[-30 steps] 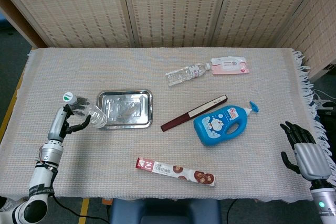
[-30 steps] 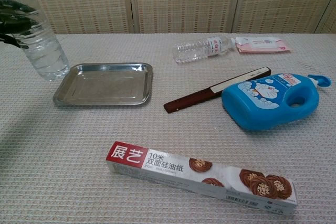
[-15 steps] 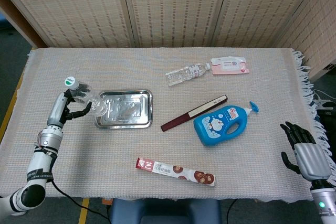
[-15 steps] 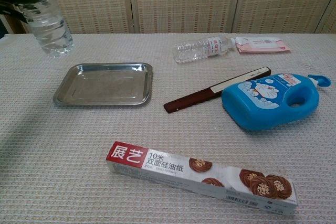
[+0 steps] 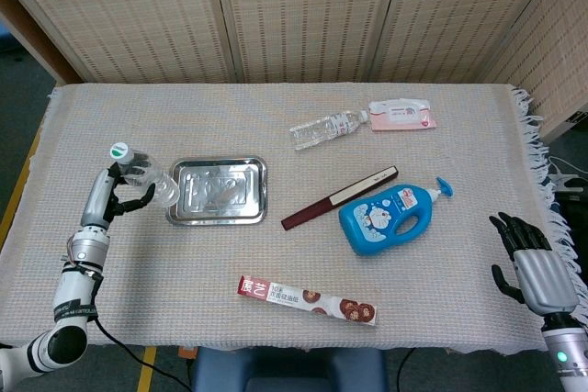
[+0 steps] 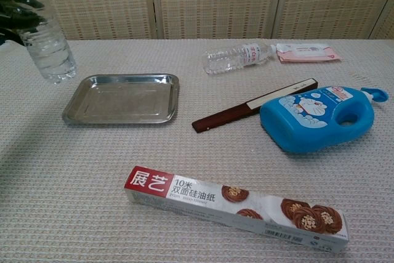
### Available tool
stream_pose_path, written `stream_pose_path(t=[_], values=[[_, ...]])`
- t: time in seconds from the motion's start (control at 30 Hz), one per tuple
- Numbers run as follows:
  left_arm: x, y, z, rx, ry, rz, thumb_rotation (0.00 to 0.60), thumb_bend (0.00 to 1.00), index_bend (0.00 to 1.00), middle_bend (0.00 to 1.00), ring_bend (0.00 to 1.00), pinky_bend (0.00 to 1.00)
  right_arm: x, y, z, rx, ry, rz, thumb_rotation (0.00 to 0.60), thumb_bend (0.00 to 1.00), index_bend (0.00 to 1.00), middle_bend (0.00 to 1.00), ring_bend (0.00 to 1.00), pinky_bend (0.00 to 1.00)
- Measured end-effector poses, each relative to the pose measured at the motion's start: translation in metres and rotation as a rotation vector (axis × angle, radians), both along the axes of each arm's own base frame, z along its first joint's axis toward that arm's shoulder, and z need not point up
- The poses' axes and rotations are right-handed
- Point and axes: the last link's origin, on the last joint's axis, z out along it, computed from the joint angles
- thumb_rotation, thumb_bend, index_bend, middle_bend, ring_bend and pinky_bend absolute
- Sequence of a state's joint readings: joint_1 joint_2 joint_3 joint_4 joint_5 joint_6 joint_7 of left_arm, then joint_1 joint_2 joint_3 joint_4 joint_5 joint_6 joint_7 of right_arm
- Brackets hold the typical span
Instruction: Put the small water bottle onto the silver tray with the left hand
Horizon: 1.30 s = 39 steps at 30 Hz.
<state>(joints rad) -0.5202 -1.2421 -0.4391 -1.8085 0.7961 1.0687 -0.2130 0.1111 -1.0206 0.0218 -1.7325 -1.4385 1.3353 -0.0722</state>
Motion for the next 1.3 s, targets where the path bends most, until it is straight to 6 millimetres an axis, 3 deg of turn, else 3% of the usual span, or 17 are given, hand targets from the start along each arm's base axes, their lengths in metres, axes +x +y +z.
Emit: stream_pose_path(t=[0.2, 0.57, 0.8, 1.03, 1.3], values=[[0.021, -0.001, 0.016, 0.058, 0.021, -0.071, 0.6, 0.42, 0.46, 0.58, 0.5, 0.5, 0.0, 0.0, 0.0, 0.001, 0.001, 0.005, 0.6, 0.25, 0.0, 0.0, 0.0, 0.09], [-0.023, -0.019, -0.018, -0.03, 0.03, 0.048, 0.6, 0.42, 0.46, 0.58, 0.5, 0.5, -0.001, -0.002, -0.002, 0.005, 0.005, -0.005, 0.6, 0.25, 0.0, 0.0, 0.0, 0.09], [-0.012, -0.008, -0.023, 0.008, 0.03, 0.01, 0.6, 0.42, 0.46, 0.58, 0.5, 0.5, 0.0, -0.002, -0.003, 0.008, 0.004, -0.006, 0.6, 0.24, 0.0, 0.0, 0.0, 0.09], [0.005, -0.005, -0.055, -0.02, -0.024, -0.014, 0.6, 0.42, 0.46, 0.58, 0.5, 0.5, -0.001, -0.001, -0.003, 0.014, 0.006, -0.011, 0.6, 0.24, 0.0, 0.0, 0.0, 0.09], [0.007, 0.006, -0.099, -0.024, -0.034, -0.008, 0.6, 0.42, 0.46, 0.58, 0.5, 0.5, -0.002, -0.003, -0.004, 0.022, 0.006, -0.021, 0.6, 0.25, 0.0, 0.0, 0.0, 0.09]])
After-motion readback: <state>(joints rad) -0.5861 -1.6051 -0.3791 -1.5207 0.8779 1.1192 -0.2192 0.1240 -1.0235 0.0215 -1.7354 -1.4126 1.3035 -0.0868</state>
